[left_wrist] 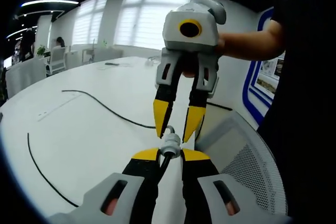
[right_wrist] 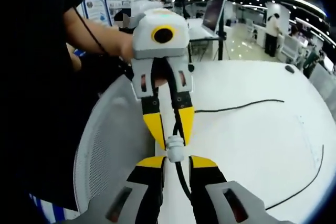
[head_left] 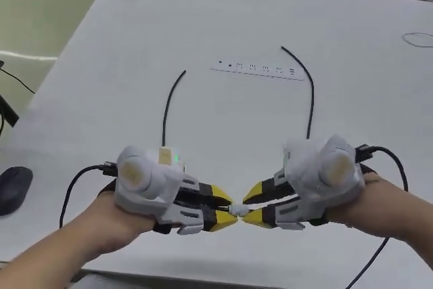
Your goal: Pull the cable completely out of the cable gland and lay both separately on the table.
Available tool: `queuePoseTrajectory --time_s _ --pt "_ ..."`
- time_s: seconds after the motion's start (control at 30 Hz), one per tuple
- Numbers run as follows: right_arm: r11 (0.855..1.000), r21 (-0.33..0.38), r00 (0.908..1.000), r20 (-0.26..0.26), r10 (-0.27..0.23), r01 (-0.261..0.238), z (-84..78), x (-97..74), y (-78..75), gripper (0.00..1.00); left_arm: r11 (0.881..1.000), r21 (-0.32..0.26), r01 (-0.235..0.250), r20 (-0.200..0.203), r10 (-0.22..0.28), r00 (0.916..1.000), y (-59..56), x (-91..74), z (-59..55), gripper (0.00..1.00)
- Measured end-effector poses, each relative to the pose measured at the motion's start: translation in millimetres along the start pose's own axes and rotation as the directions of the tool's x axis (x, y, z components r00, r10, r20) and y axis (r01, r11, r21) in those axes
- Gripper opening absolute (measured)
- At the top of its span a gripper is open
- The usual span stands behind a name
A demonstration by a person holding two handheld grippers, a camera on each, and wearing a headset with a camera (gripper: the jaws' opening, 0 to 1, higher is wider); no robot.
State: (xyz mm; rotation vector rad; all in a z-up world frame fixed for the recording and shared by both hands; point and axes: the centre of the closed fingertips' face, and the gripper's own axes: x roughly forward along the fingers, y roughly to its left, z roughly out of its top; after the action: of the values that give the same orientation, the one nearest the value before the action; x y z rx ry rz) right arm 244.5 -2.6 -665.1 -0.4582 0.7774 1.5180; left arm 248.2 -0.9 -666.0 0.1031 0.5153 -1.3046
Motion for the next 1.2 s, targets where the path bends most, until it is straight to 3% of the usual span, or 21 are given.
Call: queuePoseTrajectory --time_s 0.07,0.1,0.17,0.2,0.27,0.37,0.53,0.67,0.8,1.1,1.13,1.17,1.2 --pt "0.999 0.041 0.9992 0.040 0.003 -0.004 -0.1 -3.2 -6.4 0.15 1.000 0.012 -0.003 -0.008 0.003 1.0000 -0.1 -1.2 -0.7 0.15" --pt "0.993 0.110 0.9961 0.085 0.025 -0.034 2.6 -5.1 -6.6 0.16 1.000 0.018 -0.006 -0.005 0.006 1.0000 0.4 -1.5 0.3 0.15" --pt "0.982 0.174 0.9883 0.145 0.048 -0.073 6.8 -8.1 -8.3 0.15 1.000 0.025 -0.013 -0.001 0.013 0.9999 0.9 -1.9 1.9 0.15" --pt "0.971 0.208 0.9798 0.185 0.075 -0.114 10.0 -9.8 -6.8 0.15 0.999 0.037 -0.015 0.002 0.015 0.9999 1.0 -2.0 3.3 0.15" --pt "0.953 0.256 0.9702 0.217 0.107 -0.163 10.2 -11.0 -7.4 0.16 0.999 0.041 -0.018 0.003 0.018 0.9998 1.2 -2.0 4.6 0.15" --pt "0.921 0.294 0.9487 0.258 0.183 -0.257 12.0 -10.5 0.4 0.18 0.998 0.056 -0.021 0.004 0.021 0.9998 1.6 -2.2 6.3 0.15" --pt "0.892 0.338 0.9336 0.294 0.205 -0.302 8.8 -4.1 -6.6 0.15 0.997 0.072 -0.019 -0.007 0.019 0.9998 -0.5 -1.8 8.9 0.15" --pt "0.850 0.374 0.9092 0.334 0.248 -0.370 13.2 -5.4 -1.2 0.12 0.996 0.084 -0.017 -0.020 0.018 0.9996 -1.3 -1.5 8.3 0.15" --pt "0.850 0.367 0.9094 0.321 0.265 -0.377 14.8 -5.1 2.3 0.09 0.996 0.091 -0.017 -0.017 0.019 0.9997 -1.7 -1.3 9.6 0.15" --pt "0.831 0.372 0.9022 0.292 0.317 -0.413 13.0 -1.3 8.8 0.09 0.993 0.119 -0.011 -0.039 0.016 0.9991 -3.3 -0.1 11.1 0.15" --pt "0.832 0.370 0.9025 0.288 0.320 -0.413 12.8 -1.4 9.3 0.09 0.992 0.124 -0.007 -0.048 0.013 0.9988 -4.1 0.5 10.3 0.15" --pt "0.846 0.344 0.9044 0.284 0.319 -0.406 12.6 -1.5 9.3 0.09 0.992 0.129 -0.009 -0.052 0.016 0.9985 -3.3 0.9 9.9 0.15" --pt "0.844 0.348 0.9041 0.284 0.319 -0.408 12.5 -1.6 9.2 0.08 0.992 0.128 -0.008 -0.053 0.015 0.9985 -3.2 0.8 9.8 0.15"
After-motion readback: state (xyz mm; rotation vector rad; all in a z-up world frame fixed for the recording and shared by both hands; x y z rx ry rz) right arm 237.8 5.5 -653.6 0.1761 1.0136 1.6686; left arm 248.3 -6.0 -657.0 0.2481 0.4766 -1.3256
